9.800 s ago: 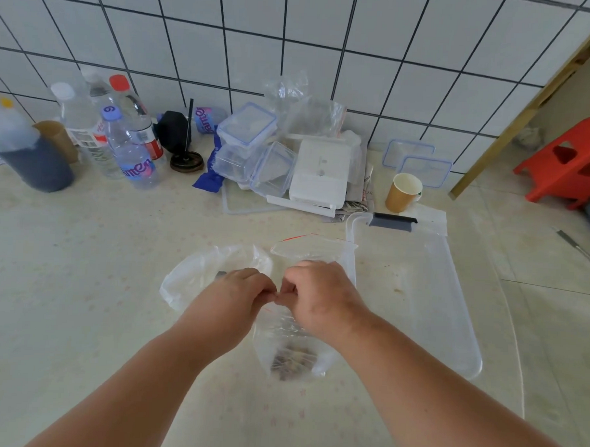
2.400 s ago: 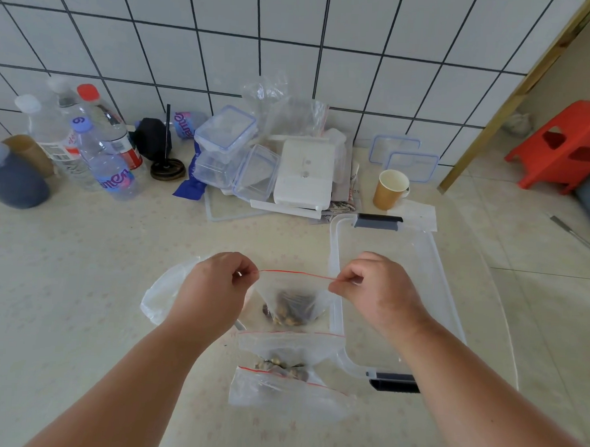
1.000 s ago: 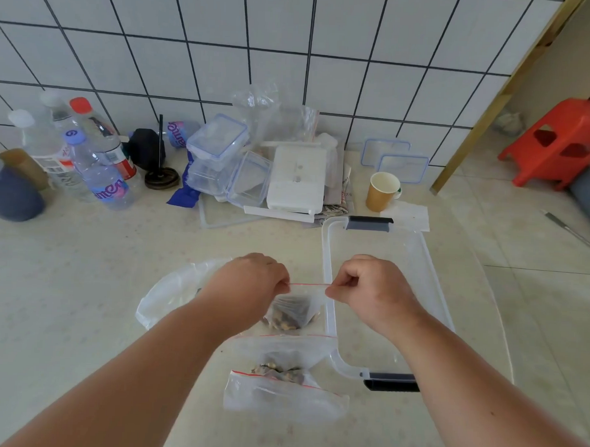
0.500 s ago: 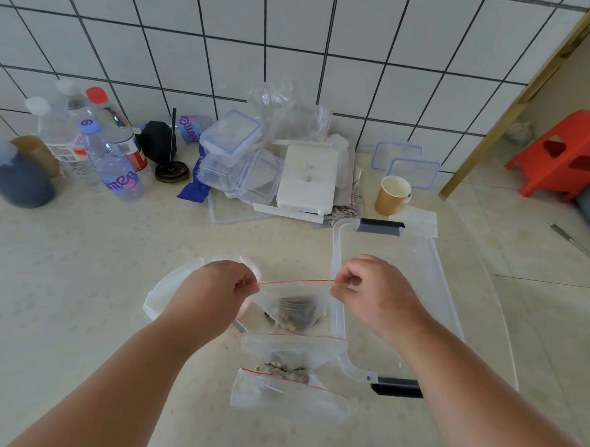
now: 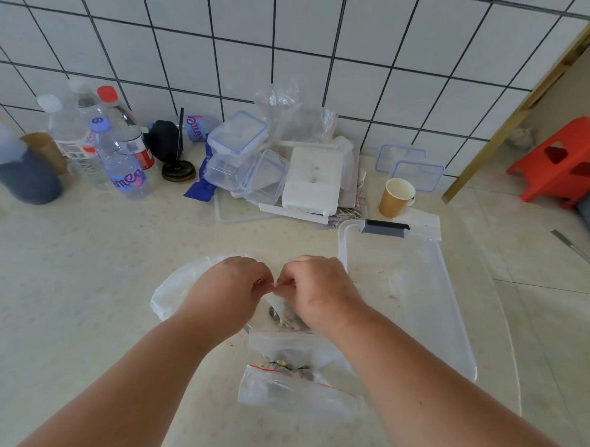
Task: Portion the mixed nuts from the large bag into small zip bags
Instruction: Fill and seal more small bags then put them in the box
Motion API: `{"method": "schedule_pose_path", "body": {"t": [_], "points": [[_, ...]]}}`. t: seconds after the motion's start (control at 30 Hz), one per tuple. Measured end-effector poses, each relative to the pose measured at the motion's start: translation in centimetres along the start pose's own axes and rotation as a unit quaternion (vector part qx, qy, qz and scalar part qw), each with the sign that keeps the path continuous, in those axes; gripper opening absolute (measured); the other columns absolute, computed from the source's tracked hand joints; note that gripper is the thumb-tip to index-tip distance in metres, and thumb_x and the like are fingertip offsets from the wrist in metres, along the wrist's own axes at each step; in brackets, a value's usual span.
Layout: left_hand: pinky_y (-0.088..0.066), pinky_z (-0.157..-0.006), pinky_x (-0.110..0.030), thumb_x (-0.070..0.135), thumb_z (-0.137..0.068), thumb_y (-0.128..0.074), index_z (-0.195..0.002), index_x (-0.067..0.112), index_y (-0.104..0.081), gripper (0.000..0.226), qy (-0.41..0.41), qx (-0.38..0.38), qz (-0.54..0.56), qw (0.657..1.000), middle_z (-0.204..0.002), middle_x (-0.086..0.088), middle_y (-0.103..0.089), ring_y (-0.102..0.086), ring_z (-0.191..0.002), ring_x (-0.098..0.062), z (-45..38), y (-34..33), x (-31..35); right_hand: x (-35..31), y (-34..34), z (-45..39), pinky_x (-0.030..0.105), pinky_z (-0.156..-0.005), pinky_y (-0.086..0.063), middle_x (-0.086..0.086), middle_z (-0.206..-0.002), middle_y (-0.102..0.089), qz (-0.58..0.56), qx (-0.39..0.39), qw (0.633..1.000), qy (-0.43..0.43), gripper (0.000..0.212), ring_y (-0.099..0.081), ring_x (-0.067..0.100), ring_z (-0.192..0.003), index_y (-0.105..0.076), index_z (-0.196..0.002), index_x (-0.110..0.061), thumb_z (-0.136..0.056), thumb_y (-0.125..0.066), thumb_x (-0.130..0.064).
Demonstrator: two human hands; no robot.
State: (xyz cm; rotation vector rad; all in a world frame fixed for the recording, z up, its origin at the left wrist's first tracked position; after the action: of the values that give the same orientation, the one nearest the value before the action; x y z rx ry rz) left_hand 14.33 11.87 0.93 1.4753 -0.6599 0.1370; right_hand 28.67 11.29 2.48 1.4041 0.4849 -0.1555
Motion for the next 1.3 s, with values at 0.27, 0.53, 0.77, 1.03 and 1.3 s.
{"method": "schedule_pose_path", "body": {"t": [0.27, 0.53, 0.77, 1.03, 1.3], "points": [[-0.034, -0.064, -0.006, 0.027, -0.099, -0.063, -0.084, 0.031, -0.069, 0.017, 0.045, -0.017, 0.035, 0.998, -0.079, 0.021, -0.059, -0.050, -0.078, 0.010, 0.4, -0.5, -0.8, 3.4, 1.2, 2.0, 0.034, -0.086, -0.046, -0.009, -0.084, -0.070, -0.040, 0.043, 0.998, -0.016, 0.008, -0.063, 0.016, -0.088, -0.078, -0.084, -0.024, -0.083, -0.076, -0.031], [-0.039, -0.068, -0.004, 0.029, -0.096, -0.067, -0.083, 0.031, -0.072, 0.015, 0.068, -0.008, 0.063, 0.996, -0.080, 0.019, -0.064, -0.055, -0.087, 0.009, 0.4, -0.2, -1.5, 8.3, 3.0, 4.2, 0.001, -0.068, -0.037, -0.024, -0.071, -0.060, -0.091, 0.091, 0.990, -0.055, 0.002, -0.056, -0.015, -0.079, -0.080, -0.082, -0.021, -0.083, -0.079, -0.022], [-0.039, -0.060, -0.006, 0.027, -0.091, -0.073, -0.075, 0.038, -0.068, 0.021, 0.083, -0.004, 0.119, 0.989, -0.089, 0.040, -0.063, -0.058, -0.084, 0.013, 0.6, -0.4, -1.7, 8.8, 2.6, 5.0, 0.001, -0.070, -0.039, -0.022, -0.075, -0.064, -0.129, 0.099, 0.986, -0.049, 0.007, -0.057, -0.014, -0.084, -0.079, -0.089, -0.023, -0.085, -0.077, -0.017], [-0.041, -0.066, -0.005, 0.005, -0.090, -0.066, -0.071, 0.035, -0.065, 0.035, 0.035, 0.025, 0.120, 0.992, -0.080, 0.022, -0.069, -0.060, -0.082, 0.002, 0.5, 0.6, -1.0, 7.5, 2.8, 5.0, 0.011, -0.067, -0.041, -0.021, -0.083, -0.061, -0.121, 0.074, 0.990, 0.001, 0.033, -0.059, 0.002, -0.077, -0.067, -0.080, -0.033, -0.089, -0.063, -0.002], [-0.033, -0.086, -0.001, -0.002, -0.096, -0.058, -0.094, 0.028, -0.081, 0.037, -0.050, -0.050, 0.080, 0.994, -0.095, 0.031, -0.063, -0.053, -0.103, 0.008, 1.6, 0.6, 0.0, 7.3, 2.7, 6.2, 0.004, -0.072, -0.038, -0.022, -0.090, -0.061, -0.107, 0.028, 0.993, 0.035, 0.021, -0.057, -0.010, -0.080, -0.079, -0.096, -0.023, -0.093, -0.064, -0.007]]}}
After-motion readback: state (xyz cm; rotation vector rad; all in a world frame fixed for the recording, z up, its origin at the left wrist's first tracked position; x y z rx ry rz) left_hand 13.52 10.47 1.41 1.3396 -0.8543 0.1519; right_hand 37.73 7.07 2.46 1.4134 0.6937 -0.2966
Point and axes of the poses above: each hand's wrist, its own z-axis away from the middle knuckle, its own y-axis out of the back of the hand, x = y × z, the point moved 5 cm from there along -z, towards the middle knuckle
